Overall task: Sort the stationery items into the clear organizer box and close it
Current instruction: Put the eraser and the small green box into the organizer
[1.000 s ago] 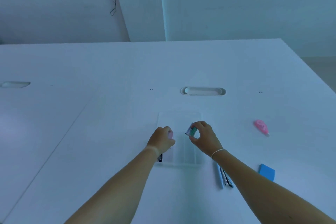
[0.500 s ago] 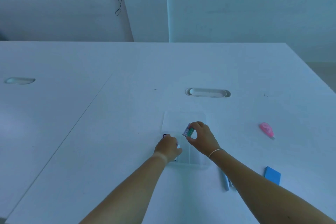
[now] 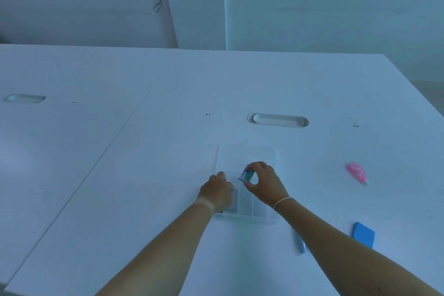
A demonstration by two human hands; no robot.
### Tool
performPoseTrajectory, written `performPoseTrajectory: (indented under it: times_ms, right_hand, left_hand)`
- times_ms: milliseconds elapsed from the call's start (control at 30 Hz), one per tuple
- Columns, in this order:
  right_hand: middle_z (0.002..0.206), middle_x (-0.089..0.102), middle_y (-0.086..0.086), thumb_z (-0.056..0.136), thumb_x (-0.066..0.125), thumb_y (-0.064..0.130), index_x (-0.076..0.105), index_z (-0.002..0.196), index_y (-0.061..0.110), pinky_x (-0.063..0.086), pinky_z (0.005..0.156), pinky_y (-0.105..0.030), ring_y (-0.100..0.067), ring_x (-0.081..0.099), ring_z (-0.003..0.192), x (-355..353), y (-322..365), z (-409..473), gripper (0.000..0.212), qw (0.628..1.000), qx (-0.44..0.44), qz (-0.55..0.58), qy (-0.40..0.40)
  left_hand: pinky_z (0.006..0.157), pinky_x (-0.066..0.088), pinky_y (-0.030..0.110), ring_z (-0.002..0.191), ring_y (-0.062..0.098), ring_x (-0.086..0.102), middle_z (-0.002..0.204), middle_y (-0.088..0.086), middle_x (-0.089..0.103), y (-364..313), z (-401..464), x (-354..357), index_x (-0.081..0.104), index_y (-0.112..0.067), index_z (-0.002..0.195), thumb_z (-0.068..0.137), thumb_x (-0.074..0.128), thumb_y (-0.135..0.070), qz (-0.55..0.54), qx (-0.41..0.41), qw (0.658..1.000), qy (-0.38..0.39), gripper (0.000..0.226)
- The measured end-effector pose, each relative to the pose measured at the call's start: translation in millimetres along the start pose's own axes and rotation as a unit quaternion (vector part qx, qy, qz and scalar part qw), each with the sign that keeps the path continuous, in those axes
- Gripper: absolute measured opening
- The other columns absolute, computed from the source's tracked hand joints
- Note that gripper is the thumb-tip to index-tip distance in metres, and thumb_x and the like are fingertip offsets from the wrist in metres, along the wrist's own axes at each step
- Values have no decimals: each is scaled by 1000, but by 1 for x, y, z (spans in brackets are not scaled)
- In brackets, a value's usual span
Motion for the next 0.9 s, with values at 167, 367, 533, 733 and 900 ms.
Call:
performPoseTrajectory:
  times_ms: [167, 367, 533, 733, 900]
  right_hand:
    - [119, 57, -6, 80, 64, 19, 56, 108, 15, 44, 90, -30, -24, 50, 109, 3, 0, 1, 29, 1000, 2, -3, 5]
    - [119, 57, -6, 80, 65, 19, 56, 108, 14, 45, 89, -30, -24, 50, 109, 6, 1, 1, 30, 1000, 0, -2, 11]
    - [119, 57, -6, 80, 64, 19, 56, 108, 15, 44, 88, -28, -24, 50, 108, 7, -1, 2, 29, 1000, 1, -9, 13]
    - [122, 57, -3, 80, 65, 19, 56, 109, 16, 45, 88, -29, -22, 49, 108, 18, 8, 2, 31, 999, -18, -25, 29]
    - [123, 59, 0, 79, 66, 21, 55, 111, 17, 43, 90, -31, -23, 47, 110, 34, 19, 4, 34, 995, -46, -66, 58]
  left_hand:
    - [99, 45, 39, 120, 26, 43, 126, 8, 46, 5, 0, 1, 64, -17, 118, 94, 39, -13, -16, 5, 1000, 4, 35]
    - [101, 42, 41, 124, 30, 39, 131, 11, 42, 7, 3, 10, 50, -24, 135, 94, 39, -11, 25, 0, 998, 50, 44]
    - [102, 43, 39, 123, 27, 42, 127, 9, 46, 9, 3, 11, 60, -23, 127, 95, 33, -10, -15, -1, 999, 46, 44]
    - [98, 46, 39, 122, 27, 45, 129, 8, 51, 27, 3, -15, 56, -20, 128, 94, 32, -5, -68, -24, 997, -40, 45]
    - [98, 46, 40, 123, 27, 45, 131, 9, 50, 44, 3, -23, 54, -18, 130, 93, 33, -4, -87, -40, 994, -55, 44]
Point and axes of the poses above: each hand's wrist, its own z-axis towards the middle knuckle, its own x-axis out of the palm, y = z × x, the point moved 10 cm from there along z, towards the middle knuckle
